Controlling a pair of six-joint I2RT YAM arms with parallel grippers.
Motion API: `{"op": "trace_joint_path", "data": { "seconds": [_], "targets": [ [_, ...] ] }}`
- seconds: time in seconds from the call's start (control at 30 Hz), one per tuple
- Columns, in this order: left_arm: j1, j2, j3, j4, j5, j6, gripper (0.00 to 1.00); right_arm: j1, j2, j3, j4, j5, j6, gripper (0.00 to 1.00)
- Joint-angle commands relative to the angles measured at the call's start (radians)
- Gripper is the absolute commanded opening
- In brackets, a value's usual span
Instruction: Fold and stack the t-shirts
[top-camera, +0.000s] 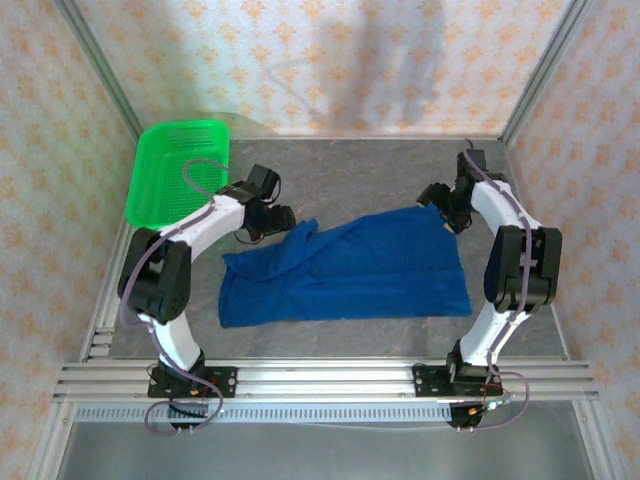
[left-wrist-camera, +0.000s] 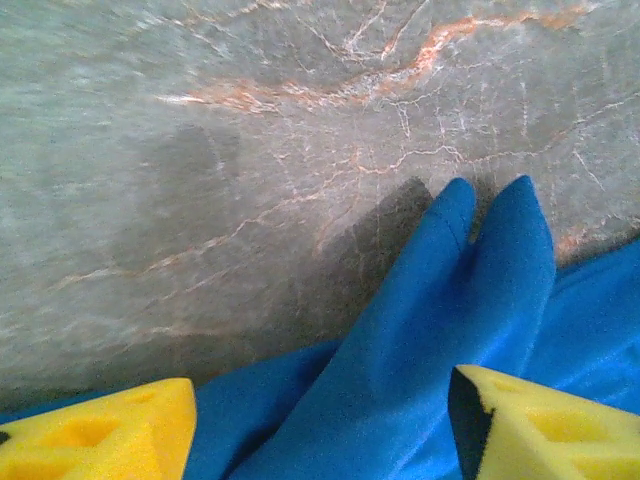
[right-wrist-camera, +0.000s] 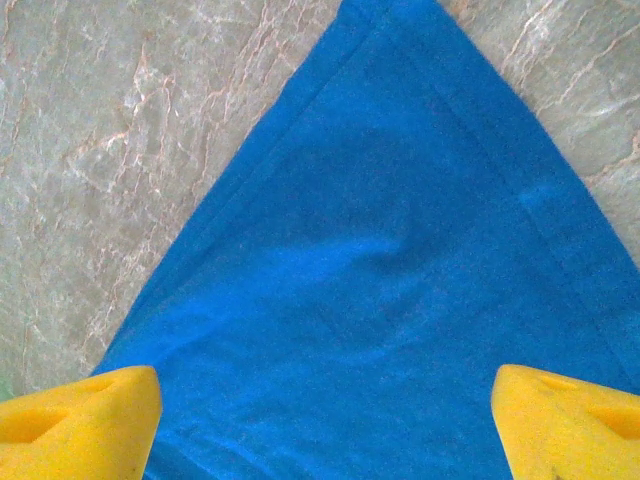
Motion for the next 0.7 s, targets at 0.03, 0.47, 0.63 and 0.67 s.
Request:
{"op": "trace_joint_path", "data": {
  "seconds": [0.03,0.47,0.63,0.67],
  "targets": [
    [0.001,0.074,0.101,-0.005,0.094,0.034,0.61,0.012,-0.055,-0.043,0.006,-0.005,-0.001,0.86],
    [-0.027,0.122,0.093,-0.014,0.141,0.087,0.14,0.02,-0.074,-0.066,0.01,-0.004,0.006,0.86],
    [-0.119,-0.015,0.037,-0.041,0.051,0.145,0.08,0.022,-0.068,-0.062,0.011,-0.001,0.007,0.86],
    [-0.143,-0.032,0.023,-0.05,0.032,0.153,0.07,0.022,-0.066,-0.06,0.011,-0.001,0.007,0.86]
  ]
}}
